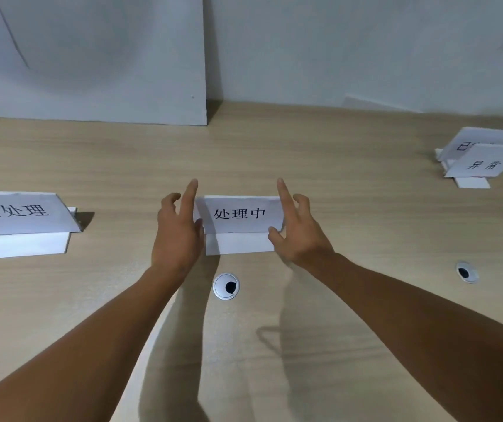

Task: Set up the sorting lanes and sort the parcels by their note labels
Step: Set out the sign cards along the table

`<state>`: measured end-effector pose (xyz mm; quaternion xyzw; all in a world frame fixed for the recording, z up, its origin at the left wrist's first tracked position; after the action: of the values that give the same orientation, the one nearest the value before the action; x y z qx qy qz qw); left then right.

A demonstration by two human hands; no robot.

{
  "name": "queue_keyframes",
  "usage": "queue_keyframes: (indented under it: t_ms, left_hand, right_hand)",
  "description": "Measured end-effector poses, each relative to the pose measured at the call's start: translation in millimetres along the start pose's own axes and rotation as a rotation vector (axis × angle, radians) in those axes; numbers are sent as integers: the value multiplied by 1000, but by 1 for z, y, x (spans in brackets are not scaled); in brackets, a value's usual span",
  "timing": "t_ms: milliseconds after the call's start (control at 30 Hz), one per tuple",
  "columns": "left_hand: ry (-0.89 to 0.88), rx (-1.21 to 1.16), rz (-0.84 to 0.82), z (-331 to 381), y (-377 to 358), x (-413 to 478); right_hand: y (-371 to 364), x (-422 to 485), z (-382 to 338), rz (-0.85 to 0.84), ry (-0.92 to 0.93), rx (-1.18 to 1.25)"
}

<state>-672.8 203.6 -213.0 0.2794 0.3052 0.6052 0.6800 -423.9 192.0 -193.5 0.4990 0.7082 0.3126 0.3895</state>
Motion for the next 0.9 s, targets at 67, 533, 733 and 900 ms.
queue_keyframes:
  t_ms: [67,533,733,900]
  left_hand:
    - [-17,104,24,21,17,-11]
    - [-312,437,-189,334,-37,-113]
    - [-379,507,-199,479,-114,-180]
    - [-385,510,-163,573,-169,-231]
  right_hand:
    - [21,-13,0,7,-25,-44]
    - [223,-264,105,207,-173,-422]
    - [299,-416,218,233,-304,-430]
    - [339,-504,304,274,-336,-377]
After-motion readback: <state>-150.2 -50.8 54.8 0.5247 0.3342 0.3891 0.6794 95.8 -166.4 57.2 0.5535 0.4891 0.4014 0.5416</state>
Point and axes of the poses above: each hand's wrist, its own x-axis towards the middle knuckle, its own y-axis out of the back of the hand, z = x × y, the point moved 7 cm from there along x, towards the middle knuckle, and after that the axes turned 12 degrees about -z, right-handed, at the moved point
